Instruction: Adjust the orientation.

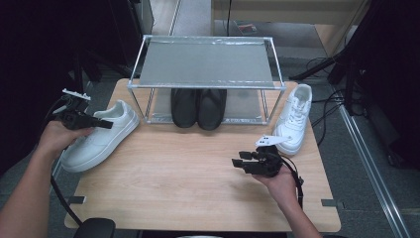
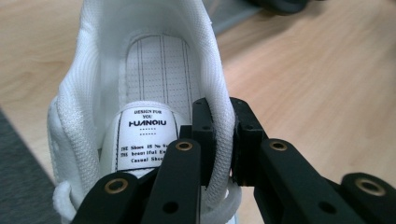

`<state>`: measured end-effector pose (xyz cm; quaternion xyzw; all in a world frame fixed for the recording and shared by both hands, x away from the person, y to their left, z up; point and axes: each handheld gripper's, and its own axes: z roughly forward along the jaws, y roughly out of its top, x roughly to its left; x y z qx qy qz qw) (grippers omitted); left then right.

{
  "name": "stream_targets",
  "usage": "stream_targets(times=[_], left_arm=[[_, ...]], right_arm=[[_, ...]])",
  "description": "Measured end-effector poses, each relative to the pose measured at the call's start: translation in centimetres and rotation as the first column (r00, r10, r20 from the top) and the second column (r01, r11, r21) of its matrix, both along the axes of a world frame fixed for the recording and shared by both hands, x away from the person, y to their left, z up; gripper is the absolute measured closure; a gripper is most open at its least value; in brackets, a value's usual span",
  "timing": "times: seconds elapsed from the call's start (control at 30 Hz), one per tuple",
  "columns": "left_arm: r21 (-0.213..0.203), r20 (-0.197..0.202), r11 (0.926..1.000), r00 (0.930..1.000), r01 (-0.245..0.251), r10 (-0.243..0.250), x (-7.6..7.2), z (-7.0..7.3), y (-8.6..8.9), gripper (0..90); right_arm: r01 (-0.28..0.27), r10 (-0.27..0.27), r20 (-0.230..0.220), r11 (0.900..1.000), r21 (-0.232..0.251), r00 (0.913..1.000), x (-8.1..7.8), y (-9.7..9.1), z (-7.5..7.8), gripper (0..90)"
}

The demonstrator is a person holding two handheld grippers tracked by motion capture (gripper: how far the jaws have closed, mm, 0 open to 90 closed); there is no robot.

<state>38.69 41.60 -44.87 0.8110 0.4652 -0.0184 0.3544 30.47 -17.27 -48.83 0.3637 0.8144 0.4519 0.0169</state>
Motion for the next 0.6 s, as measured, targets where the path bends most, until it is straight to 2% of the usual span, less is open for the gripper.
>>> stream_targets(times=[0.17, 0.2, 0.37, 0.53, 0.6], left_arm=[[-0.01, 0.007, 0.9999, 0.9999, 0.014, -0.014, -1.1, 1.0, -0.7, 83.6], [-0.003, 0.021, 0.9999, 0.9996, 0.017, -0.017, -1.4, 1.3, -0.9, 83.6], [-0.004, 0.041, 0.9995, 0.9987, 0.032, -0.032, -2.7, 2.0, -1.7, 83.5], [0.002, 0.057, 0.9985, 0.9969, 0.056, -0.056, -3.8, 2.5, -3.3, 83.4], [-0.013, 0.052, 0.9975, 0.9963, 0.07, -0.069, -4.1, 2.7, -4.0, 83.3]], right_arm=[[-0.014, 0.014, -0.007, 0.9999, -0.003, 0.9999, 0.1, 0.4, 0.0, 54.3], [-0.018, 0.018, -0.004, 0.9998, -0.002, 0.9998, 0.1, 0.5, 0.0, 54.3], [-0.024, 0.024, 0.007, 0.9997, 0.008, 0.9997, 0.2, 0.6, 0.3, 54.3], [-0.027, 0.027, 0.023, 0.9994, 0.021, 0.9994, 0.3, 0.6, 0.6, 54.3], [-0.031, 0.03, 0.03, 0.9993, 0.02, 0.9991, 0.3, 0.7, 0.7, 54.1]])
